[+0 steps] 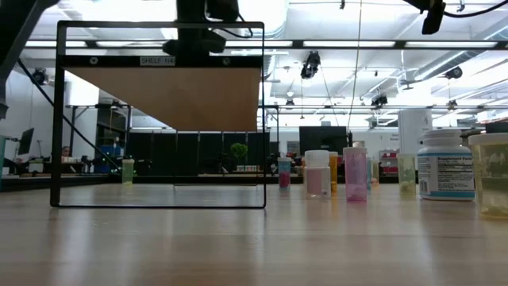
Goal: Pick and place medicine bottles onto shelf by color
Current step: Put the left bottom yellow tablet bottle on the shelf, then put the center orange capsule bottle on the shelf
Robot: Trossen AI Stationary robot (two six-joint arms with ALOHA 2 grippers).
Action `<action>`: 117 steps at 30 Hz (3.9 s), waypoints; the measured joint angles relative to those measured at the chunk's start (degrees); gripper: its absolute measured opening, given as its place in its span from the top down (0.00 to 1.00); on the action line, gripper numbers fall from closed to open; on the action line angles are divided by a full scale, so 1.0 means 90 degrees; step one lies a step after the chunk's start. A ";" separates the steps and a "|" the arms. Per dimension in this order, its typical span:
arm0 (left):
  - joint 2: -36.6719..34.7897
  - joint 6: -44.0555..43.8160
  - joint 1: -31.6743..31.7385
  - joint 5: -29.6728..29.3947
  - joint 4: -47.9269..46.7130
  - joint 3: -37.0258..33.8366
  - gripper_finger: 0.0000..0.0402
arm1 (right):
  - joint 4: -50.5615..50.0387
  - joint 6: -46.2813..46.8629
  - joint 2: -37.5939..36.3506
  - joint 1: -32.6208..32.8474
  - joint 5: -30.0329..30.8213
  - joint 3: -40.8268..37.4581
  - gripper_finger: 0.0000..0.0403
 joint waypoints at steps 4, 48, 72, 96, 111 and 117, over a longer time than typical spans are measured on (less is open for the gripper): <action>0.0084 0.0000 0.0019 -0.0002 -0.0070 -0.0028 0.76 | 0.0000 0.0002 0.0000 0.0001 0.0000 0.0000 0.55; 0.0211 -0.0510 0.0146 -0.0119 0.0164 -0.0352 0.64 | -0.0005 -0.0002 0.0000 -0.0001 -0.0003 0.0000 0.55; -0.1132 -0.0279 -0.0089 0.0444 0.0559 -0.0217 0.48 | -0.0633 0.1012 0.1508 0.0000 -0.0080 0.0555 0.55; -0.4474 0.0501 -0.1748 0.1816 0.7319 -0.3374 0.48 | -0.7239 0.2909 0.5249 -0.0250 -0.1124 0.4429 0.55; -0.4884 0.0503 -0.1748 0.1814 0.7304 -0.3704 0.48 | -0.8320 0.3958 0.7052 -0.0399 -0.2560 0.5321 0.23; -0.5187 0.0503 -0.1748 0.1812 0.7269 -0.3786 0.48 | -0.8304 0.4317 0.7313 -0.0329 -0.2740 0.5310 0.18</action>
